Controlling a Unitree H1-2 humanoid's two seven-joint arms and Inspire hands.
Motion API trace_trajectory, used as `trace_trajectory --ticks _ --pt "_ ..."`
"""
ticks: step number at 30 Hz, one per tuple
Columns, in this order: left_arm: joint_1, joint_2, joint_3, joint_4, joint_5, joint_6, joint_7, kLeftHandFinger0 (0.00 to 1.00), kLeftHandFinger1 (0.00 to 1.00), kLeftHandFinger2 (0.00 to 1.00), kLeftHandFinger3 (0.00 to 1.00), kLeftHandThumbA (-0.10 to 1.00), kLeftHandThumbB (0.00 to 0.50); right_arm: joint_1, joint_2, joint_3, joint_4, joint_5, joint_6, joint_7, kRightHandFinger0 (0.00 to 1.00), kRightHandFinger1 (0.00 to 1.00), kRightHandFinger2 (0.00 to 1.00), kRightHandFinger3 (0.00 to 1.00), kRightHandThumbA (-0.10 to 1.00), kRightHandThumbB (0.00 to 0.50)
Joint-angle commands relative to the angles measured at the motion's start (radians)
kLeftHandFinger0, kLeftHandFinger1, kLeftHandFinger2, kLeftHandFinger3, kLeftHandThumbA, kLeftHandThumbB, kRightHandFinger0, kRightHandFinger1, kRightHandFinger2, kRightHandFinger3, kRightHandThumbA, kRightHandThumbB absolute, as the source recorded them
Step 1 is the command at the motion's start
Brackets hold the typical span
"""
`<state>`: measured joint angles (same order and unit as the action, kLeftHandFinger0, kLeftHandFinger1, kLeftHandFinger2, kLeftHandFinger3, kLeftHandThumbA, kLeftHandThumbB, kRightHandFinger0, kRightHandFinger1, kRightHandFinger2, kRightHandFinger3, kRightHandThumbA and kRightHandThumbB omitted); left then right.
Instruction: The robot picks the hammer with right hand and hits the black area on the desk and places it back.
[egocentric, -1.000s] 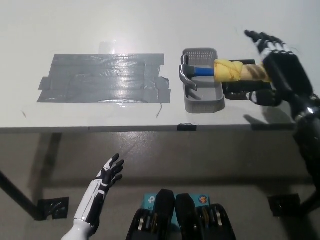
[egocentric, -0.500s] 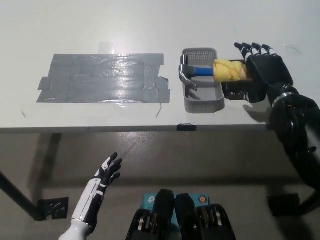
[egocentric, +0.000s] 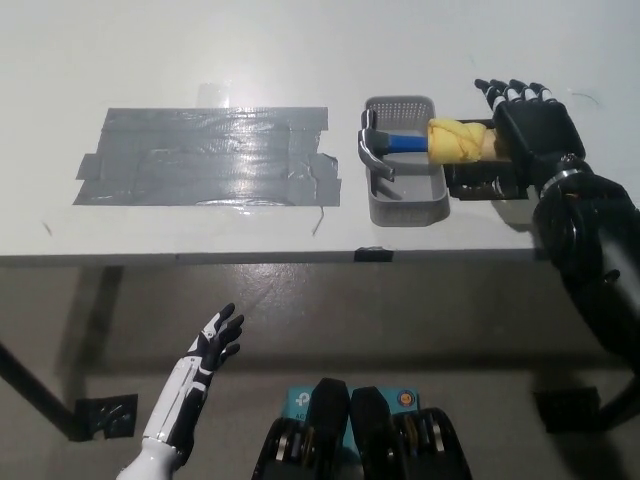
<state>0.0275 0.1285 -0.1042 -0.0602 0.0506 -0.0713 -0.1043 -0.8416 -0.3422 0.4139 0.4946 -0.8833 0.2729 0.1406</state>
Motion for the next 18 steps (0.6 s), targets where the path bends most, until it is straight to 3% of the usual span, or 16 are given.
trace_trajectory --ticks 1,18 --pt "-0.002 0.013 0.005 -0.016 -0.002 -0.029 -0.012 1.0 1.0 1.0 1.0 1.0 0.079 -0.087 0.01 0.003 0.005 -0.022 0.01 -0.038 1.0 1.0 1.0 1.0 1.0 0.453" --pt "-0.012 0.017 0.002 -0.017 0.003 -0.033 -0.014 1.0 1.0 1.0 1.0 1.0 0.073 -0.142 0.055 0.005 0.12 0.007 0.034 -0.022 1.0 1.0 1.0 1.0 1.0 0.433"
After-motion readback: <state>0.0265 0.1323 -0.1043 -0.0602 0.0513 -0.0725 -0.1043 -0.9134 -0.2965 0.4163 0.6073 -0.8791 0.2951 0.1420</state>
